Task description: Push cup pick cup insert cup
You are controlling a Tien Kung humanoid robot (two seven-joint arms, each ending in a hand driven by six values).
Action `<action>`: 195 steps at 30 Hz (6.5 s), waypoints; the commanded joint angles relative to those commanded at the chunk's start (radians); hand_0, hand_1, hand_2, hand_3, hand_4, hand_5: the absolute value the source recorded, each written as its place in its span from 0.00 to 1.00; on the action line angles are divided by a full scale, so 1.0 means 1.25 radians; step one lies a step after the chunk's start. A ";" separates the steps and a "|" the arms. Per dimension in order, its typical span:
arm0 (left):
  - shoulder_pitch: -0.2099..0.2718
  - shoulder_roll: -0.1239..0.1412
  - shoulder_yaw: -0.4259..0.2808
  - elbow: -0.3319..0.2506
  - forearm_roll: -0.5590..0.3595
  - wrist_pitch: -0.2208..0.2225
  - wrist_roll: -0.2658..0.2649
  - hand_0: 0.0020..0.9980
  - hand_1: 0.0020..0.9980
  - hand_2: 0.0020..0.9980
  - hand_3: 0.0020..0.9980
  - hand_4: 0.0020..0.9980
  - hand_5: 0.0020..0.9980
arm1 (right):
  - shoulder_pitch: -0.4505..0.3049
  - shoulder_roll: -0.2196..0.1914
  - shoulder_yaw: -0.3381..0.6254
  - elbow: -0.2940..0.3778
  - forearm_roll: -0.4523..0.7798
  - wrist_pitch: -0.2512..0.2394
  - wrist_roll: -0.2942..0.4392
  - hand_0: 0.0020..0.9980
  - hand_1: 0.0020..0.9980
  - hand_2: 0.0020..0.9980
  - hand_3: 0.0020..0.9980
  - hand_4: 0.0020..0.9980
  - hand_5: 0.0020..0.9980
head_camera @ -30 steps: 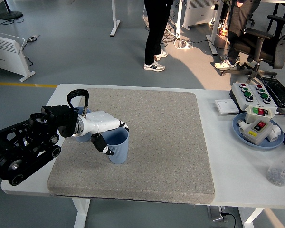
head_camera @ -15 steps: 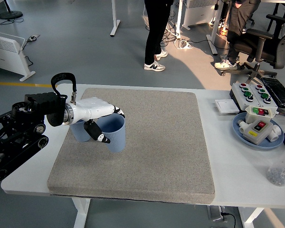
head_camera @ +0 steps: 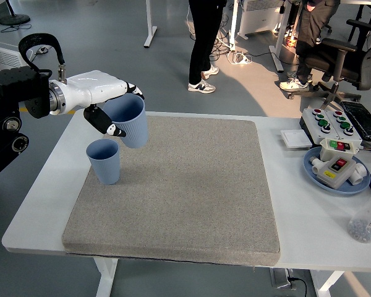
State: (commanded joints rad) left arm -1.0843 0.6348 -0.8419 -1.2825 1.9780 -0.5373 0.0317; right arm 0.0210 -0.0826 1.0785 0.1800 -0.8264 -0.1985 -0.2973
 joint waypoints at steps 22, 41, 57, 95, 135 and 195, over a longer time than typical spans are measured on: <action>-0.015 -0.011 0.071 0.168 0.033 0.006 -0.007 0.48 0.49 0.49 0.44 0.56 0.06 | 0.000 -0.001 -0.004 0.000 -0.005 -0.001 -0.002 0.53 0.55 0.60 0.64 0.21 0.79; -0.006 -0.021 0.116 0.219 -0.008 0.025 -0.022 0.40 0.52 0.59 0.63 0.83 0.40 | 0.000 0.000 -0.007 0.000 -0.008 0.000 -0.002 0.53 0.55 0.59 0.64 0.21 0.80; 0.003 -0.036 0.125 0.253 -0.003 0.111 -0.058 0.84 0.91 1.00 1.00 1.00 0.59 | -0.004 -0.001 -0.009 0.000 -0.020 0.001 -0.005 0.53 0.55 0.59 0.64 0.21 0.80; 0.352 -0.119 -0.309 0.019 -0.298 0.417 0.023 0.68 0.68 0.65 0.63 0.65 0.88 | 0.005 0.002 0.038 0.000 -0.059 -0.002 0.002 0.53 0.55 0.59 0.64 0.21 0.80; 0.973 -0.324 -0.605 -0.201 -0.975 0.526 -0.196 0.88 0.89 0.90 0.83 0.71 1.00 | 0.011 -0.011 0.088 0.000 -0.156 0.004 0.001 0.53 0.55 0.59 0.63 0.19 0.81; 0.931 -0.326 -0.559 -0.171 -0.989 0.571 -0.212 0.86 0.87 0.88 0.83 0.71 1.00 | 0.027 -0.016 0.081 0.000 -0.155 -0.003 0.002 0.53 0.55 0.59 0.61 0.16 0.78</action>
State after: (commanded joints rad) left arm 0.0792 0.2279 -1.5410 -1.4959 0.7418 0.1759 -0.2333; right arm 0.0551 -0.1020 1.1793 0.1800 -1.0197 -0.2018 -0.2942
